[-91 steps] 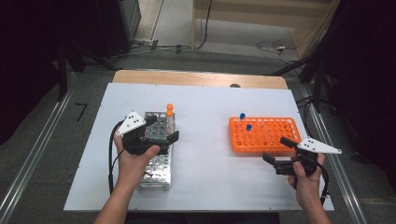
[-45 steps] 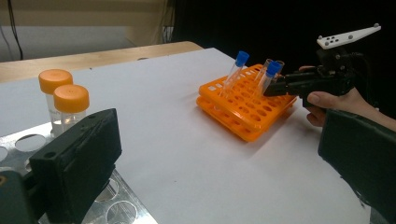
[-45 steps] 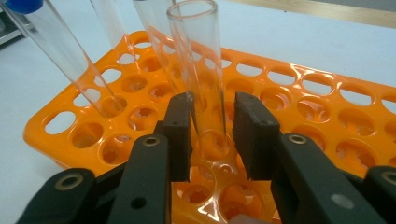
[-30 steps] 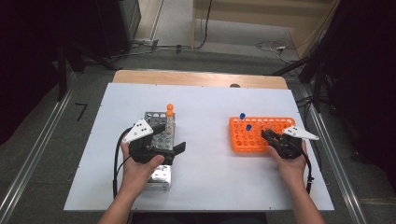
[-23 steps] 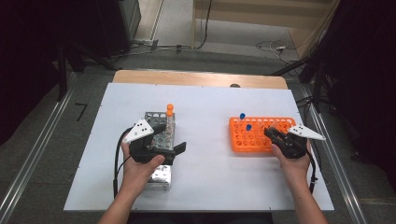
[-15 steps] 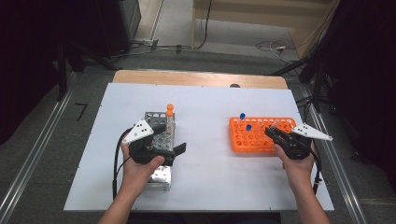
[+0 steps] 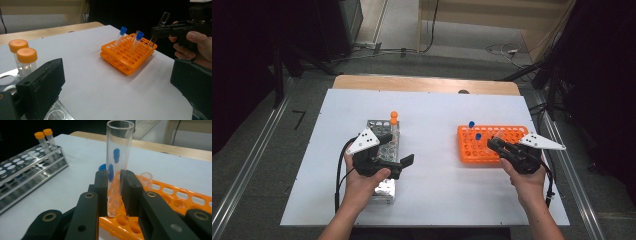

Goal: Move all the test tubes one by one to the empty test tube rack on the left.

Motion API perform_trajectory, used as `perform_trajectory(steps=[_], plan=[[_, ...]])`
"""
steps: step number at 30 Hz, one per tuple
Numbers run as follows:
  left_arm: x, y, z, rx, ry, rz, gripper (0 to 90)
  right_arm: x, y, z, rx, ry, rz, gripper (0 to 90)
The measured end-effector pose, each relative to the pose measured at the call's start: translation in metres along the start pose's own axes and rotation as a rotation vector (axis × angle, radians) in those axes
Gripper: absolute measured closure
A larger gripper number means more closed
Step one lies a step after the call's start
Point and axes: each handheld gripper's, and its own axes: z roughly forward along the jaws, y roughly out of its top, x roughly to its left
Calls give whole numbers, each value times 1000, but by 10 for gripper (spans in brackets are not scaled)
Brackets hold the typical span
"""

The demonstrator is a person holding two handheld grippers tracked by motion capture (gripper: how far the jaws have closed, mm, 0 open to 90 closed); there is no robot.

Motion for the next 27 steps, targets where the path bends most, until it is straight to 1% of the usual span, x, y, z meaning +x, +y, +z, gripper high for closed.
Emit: perform_trajectory(steps=[2, 8, 12, 21, 27], plan=[[-1, 0, 1, 2, -1, 1, 0, 4, 1, 1, 3, 16, -3, 735], [-6, 1, 4, 9, -23, 15, 0, 19, 3, 6, 14, 61, -22, 735], [-9, 1, 5, 14, -36, 19, 0, 30, 4, 11, 24, 92, -48, 735], [-16, 1, 8, 16, -66, 26, 12, 56, 2, 23, 56, 154, -86, 735], [-21, 1, 12, 23, -92, 34, 19, 71, 2, 28, 65, 192, -113, 735]])
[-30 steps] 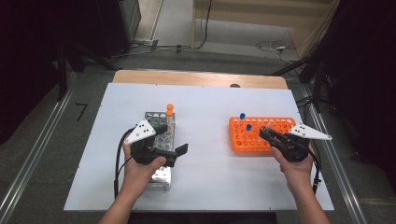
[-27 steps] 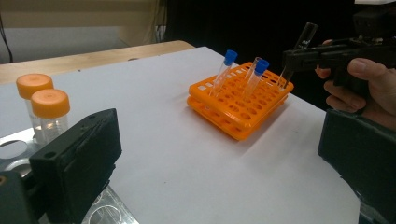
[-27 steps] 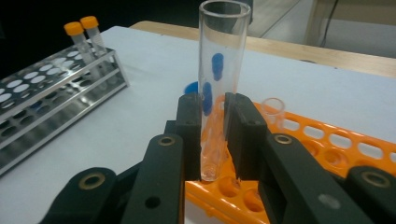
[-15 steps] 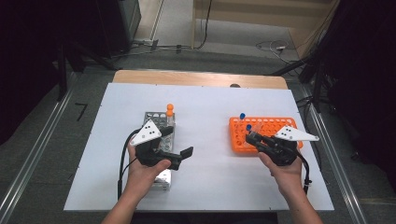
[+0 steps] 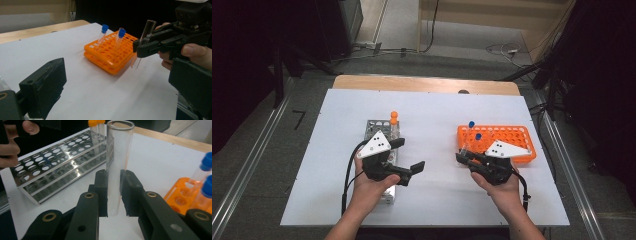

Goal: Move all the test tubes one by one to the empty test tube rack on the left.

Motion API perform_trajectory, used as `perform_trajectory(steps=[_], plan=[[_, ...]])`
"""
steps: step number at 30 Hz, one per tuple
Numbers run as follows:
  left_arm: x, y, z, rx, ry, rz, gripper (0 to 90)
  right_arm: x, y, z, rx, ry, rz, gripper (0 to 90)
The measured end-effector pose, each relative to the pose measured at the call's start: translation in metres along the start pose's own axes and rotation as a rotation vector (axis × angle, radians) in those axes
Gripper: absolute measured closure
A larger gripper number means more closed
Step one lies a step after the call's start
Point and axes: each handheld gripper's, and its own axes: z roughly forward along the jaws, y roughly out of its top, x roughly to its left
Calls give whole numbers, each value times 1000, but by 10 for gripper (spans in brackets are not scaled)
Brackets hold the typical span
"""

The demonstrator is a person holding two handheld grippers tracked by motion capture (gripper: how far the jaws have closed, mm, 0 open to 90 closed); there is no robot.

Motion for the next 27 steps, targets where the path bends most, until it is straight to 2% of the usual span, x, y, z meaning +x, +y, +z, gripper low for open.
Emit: perform_trajectory(steps=[3, 7, 10, 16, 21, 27], plan=[[-2, 0, 2, 0, -13, -1, 35, 7, 0, 4, 7, 17, -10, 735], [-8, 1, 5, 6, 16, 8, 101, 16, 1, 9, 20, 39, -30, 734], [-12, 1, 8, 8, 11, 5, 152, 22, 1, 13, 26, 55, -38, 735], [-20, 0, 13, 11, -26, 24, 249, 34, 2, 19, 35, 85, -61, 734], [-25, -1, 14, -1, -59, 40, 384, 43, 1, 26, 49, 105, -73, 734], [-31, -3, 20, 20, -91, 69, 501, 52, 1, 31, 58, 128, -89, 735]])
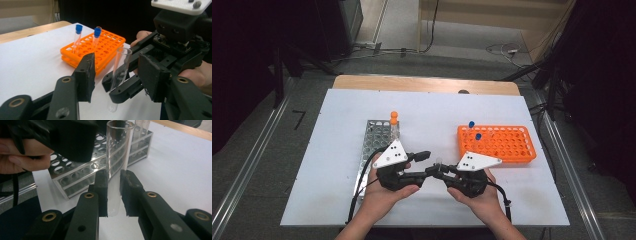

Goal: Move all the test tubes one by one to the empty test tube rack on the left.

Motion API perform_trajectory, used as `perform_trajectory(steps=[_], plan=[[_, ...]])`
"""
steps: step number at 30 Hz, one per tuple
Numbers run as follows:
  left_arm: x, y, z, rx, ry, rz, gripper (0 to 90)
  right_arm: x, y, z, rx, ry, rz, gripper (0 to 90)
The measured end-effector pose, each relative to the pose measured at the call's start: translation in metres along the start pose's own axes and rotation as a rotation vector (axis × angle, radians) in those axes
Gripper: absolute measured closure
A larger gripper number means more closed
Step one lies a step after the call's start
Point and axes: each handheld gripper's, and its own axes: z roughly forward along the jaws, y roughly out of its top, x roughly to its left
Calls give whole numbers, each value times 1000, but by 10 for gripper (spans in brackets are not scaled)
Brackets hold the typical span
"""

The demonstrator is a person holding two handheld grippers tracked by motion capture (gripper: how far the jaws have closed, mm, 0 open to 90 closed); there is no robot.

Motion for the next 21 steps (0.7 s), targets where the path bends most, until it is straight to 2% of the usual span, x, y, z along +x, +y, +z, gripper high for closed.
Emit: perform_trajectory(steps=[11, 19, 21], plan=[[-3, -3, 5, 22, -8, 22, 735, 8, 1, 6, 11, 26, -16, 734], [-3, -2, 5, 9, 8, 40, 760, 8, 1, 5, 5, 34, -5, 729], [-2, -2, 4, 6, 12, 38, 761, 7, 0, 6, 1, 44, -3, 703]])
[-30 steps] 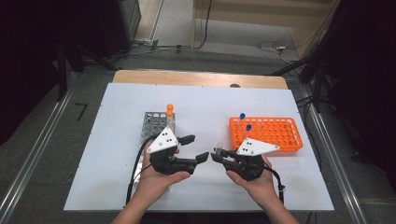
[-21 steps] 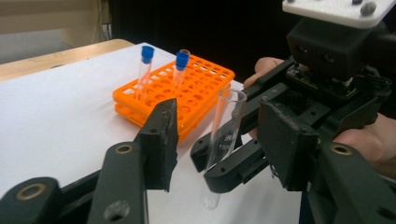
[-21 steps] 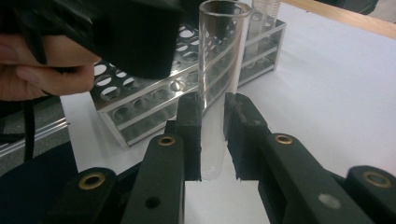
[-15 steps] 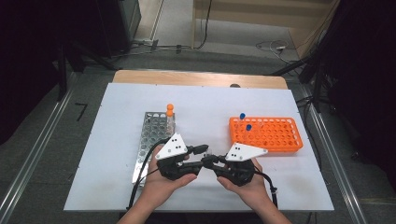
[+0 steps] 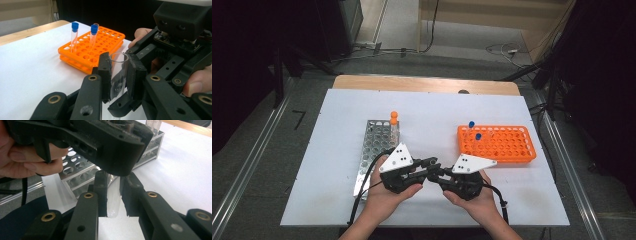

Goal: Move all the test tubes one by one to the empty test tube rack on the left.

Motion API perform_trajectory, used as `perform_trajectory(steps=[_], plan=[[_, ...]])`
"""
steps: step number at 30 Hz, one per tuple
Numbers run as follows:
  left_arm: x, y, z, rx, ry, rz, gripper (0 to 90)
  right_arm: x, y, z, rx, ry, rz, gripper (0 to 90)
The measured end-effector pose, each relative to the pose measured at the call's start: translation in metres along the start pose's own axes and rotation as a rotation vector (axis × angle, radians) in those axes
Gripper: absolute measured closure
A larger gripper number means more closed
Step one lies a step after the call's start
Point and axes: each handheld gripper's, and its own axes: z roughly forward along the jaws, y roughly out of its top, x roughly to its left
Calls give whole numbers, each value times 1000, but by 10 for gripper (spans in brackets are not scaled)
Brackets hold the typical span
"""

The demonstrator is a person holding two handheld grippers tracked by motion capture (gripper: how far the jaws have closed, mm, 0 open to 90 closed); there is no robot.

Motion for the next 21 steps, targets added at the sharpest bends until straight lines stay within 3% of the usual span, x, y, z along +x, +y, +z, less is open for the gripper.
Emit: perform_trajectory(steps=[7, 13, 21], plan=[[7, 3, -3, -16, 21, -7, 761, -3, 0, 1, 12, 39, -8, 388], [16, 5, -8, -27, 50, -17, 761, -12, 0, -5, -3, 26, 13, 148], [31, 9, -15, -40, 93, -30, 761, -31, -3, -20, -41, 23, 55, 0]])
